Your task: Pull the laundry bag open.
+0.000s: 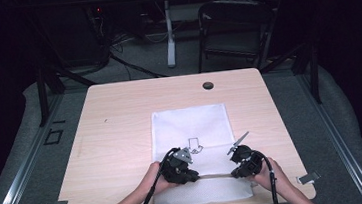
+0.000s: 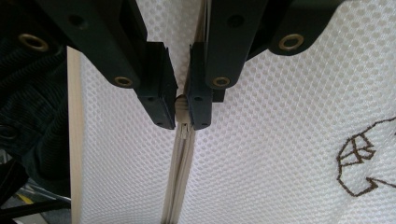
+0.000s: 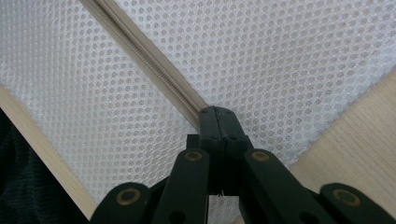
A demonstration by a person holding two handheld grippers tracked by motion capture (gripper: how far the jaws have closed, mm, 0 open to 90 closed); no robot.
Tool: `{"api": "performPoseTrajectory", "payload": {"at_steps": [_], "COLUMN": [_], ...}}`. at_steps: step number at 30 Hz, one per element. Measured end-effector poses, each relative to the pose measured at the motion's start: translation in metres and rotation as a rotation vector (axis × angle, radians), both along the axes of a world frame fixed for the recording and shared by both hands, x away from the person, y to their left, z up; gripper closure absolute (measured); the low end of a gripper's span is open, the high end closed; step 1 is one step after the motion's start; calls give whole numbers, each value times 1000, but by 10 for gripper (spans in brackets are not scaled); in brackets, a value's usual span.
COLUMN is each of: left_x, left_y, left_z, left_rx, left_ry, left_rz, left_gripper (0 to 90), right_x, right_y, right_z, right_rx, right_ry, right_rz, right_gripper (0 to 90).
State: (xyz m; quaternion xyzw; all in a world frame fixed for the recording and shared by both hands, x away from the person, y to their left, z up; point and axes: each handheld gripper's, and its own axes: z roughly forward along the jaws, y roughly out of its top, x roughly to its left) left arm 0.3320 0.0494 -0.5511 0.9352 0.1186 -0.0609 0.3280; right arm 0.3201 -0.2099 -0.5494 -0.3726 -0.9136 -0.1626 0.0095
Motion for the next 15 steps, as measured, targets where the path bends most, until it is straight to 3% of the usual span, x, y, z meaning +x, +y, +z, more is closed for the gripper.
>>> {"api": "performPoseTrajectory", "payload": {"at_steps": [4, 5, 12, 13, 15], "left_x": [0, -1, -2, -2, -2], "left_y": [2, 3, 14, 14, 15], "left_z": [0, 2, 1, 2, 2], "left_rx": [-2, 21, 4, 26, -2], "left_ry": [1, -14, 1, -16, 0], "left_rz": [0, 2, 12, 14, 13], "left_gripper": [814, 814, 814, 814, 814], "right_x": [-1, -1, -2, -2, -2], "right_y": [2, 2, 3, 4, 4], "right_z": [0, 0, 0, 0, 0], "right_rx": [-11, -12, -18, -23, -24], "right_ry": [-5, -6, -14, -19, -20], "right_rz": [3, 3, 2, 3, 3], "right_gripper": [900, 900, 900, 900, 900]}}
